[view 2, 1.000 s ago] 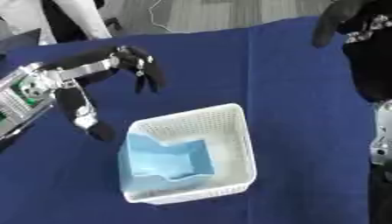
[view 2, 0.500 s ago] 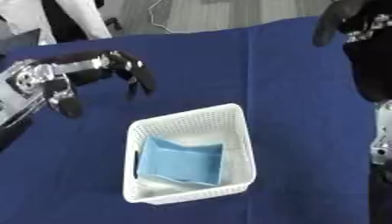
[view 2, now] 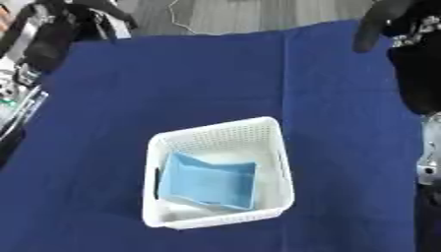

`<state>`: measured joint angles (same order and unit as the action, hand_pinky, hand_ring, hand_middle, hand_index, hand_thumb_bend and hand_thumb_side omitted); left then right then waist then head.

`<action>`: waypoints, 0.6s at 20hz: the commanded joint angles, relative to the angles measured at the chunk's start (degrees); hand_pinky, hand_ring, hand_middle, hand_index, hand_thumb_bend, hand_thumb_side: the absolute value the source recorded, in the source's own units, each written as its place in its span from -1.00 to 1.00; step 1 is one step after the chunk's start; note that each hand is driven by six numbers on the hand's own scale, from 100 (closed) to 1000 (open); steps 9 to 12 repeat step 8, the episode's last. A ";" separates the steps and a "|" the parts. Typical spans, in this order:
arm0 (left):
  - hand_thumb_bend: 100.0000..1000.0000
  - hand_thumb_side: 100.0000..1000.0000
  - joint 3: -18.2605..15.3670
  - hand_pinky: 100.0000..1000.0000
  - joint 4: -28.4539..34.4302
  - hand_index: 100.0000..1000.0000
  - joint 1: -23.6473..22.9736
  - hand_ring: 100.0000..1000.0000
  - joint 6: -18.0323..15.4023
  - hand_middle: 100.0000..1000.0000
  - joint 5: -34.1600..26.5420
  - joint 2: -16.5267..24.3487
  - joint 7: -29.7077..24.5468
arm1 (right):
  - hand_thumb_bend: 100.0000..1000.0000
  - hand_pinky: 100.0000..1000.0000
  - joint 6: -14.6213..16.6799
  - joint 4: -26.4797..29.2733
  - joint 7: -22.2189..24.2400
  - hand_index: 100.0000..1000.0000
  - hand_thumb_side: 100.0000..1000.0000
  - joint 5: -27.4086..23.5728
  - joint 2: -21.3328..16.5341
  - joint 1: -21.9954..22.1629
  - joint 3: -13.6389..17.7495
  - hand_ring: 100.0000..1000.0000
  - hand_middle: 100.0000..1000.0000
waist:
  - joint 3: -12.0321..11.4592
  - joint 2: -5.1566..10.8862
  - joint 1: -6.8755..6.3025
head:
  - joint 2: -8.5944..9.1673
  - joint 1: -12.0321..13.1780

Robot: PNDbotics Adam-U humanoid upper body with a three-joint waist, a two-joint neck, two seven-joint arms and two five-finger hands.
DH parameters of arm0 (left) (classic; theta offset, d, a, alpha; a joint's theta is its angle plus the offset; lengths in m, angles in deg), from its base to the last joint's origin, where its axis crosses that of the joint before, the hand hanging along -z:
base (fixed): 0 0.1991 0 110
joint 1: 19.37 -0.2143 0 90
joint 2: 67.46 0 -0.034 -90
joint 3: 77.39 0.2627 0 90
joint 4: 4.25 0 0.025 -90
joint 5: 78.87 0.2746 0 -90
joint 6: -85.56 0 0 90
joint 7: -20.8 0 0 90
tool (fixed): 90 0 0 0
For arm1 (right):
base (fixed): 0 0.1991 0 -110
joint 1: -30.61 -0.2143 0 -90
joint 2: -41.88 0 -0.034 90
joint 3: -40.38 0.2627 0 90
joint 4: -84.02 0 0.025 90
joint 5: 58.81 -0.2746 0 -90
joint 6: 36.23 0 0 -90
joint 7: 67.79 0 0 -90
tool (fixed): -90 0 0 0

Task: Pick up objects on the table and place them in the box.

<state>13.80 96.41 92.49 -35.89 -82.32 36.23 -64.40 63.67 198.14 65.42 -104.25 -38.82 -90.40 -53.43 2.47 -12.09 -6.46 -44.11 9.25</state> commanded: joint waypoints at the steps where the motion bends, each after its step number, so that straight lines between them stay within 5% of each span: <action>1: -0.30 0.93 -3.56 0.07 2.68 0.56 0.18 0.46 0.18 0.43 1.72 -3.43 4.24 | -1.00 0.23 1.21 0.48 -0.87 0.54 0.30 -0.45 -0.48 -0.99 0.29 0.50 0.53 | -0.35 0.50 0.45 | 0.00 1.19; 5: -0.32 0.96 -6.03 0.16 5.05 0.59 0.23 0.53 0.64 0.48 1.74 -7.87 6.77 | -1.00 0.30 2.39 0.48 -1.41 0.55 0.30 -0.74 -0.68 -1.17 0.10 0.55 0.54 | -0.62 -0.07 0.99 | 0.00 2.69; 8: -0.27 1.00 -6.47 0.35 6.44 0.75 0.94 0.68 0.34 0.67 1.80 -8.93 7.32 | -1.00 0.44 2.93 0.48 -1.54 0.61 0.31 -0.88 -0.86 -1.43 -0.13 0.64 0.63 | -0.46 -0.50 1.08 | 0.00 3.96; 12: -0.27 1.00 -6.47 0.35 6.44 0.75 0.94 0.68 0.34 0.67 1.80 -8.93 7.32 | -1.00 0.44 2.93 0.48 -1.54 0.61 0.31 -0.88 -0.86 -1.43 -0.13 0.64 0.63 | -0.46 -0.50 1.08 | 0.00 3.96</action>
